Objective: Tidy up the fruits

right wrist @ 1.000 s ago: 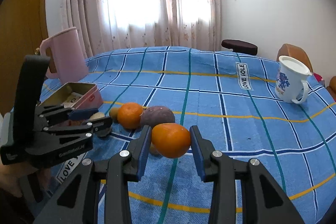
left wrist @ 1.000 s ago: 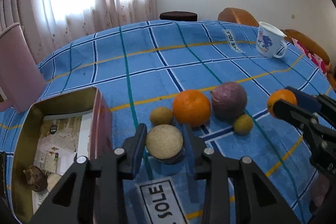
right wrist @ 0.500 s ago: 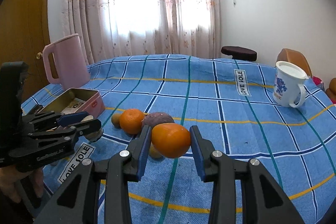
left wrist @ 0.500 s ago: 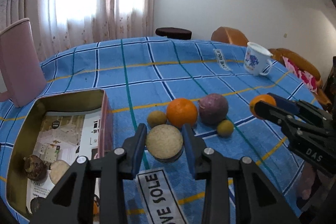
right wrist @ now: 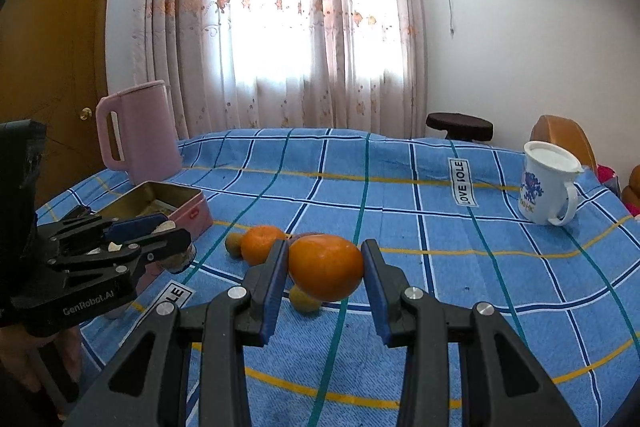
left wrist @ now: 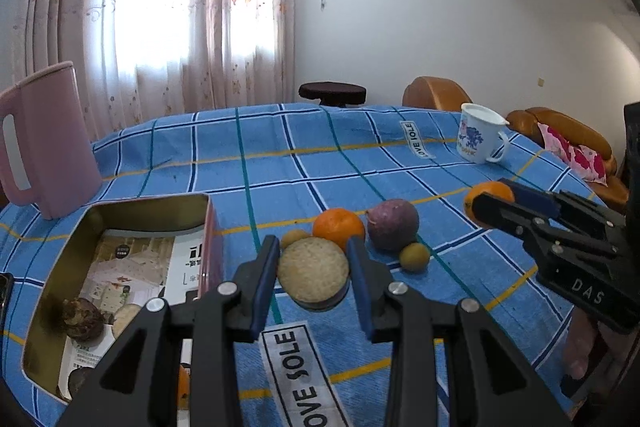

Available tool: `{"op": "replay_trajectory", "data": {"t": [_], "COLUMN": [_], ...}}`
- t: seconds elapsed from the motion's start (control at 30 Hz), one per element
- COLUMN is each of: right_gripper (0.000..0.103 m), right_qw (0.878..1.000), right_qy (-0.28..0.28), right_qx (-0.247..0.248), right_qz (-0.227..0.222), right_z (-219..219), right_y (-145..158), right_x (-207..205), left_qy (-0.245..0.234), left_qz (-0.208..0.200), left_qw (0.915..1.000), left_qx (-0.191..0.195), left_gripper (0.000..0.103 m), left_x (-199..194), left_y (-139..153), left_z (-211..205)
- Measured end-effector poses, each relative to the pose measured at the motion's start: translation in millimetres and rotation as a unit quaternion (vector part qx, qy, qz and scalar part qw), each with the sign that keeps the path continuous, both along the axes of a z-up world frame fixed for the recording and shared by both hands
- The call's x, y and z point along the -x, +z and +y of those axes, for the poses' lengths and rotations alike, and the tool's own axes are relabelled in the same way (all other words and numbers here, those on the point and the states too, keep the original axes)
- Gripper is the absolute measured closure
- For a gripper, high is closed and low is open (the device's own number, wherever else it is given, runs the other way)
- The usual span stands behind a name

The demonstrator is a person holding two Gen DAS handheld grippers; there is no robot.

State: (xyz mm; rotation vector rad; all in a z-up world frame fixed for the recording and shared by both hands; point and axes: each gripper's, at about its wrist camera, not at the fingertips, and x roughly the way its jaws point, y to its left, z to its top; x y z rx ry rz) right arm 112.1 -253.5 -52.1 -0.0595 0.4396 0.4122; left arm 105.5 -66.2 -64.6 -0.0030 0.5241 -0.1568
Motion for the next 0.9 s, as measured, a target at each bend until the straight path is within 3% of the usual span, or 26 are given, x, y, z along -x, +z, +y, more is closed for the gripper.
{"op": "replay_trajectory", "data": {"t": [0.9], "right_gripper": [0.064], "right_qw": [0.998], "right_qy": [0.008], "right_qx": [-0.004], "right_qz": [-0.063], "right_z": [-2], "right_y": [7], "right_x": [20], "left_qy": [0.016], "left_qz": [-0.076], "left_qw": [0.9968], "left_qx": [-0.021], "left_gripper": [0.067], "left_x": [32], "left_y": [11], "left_z": [-7]}}
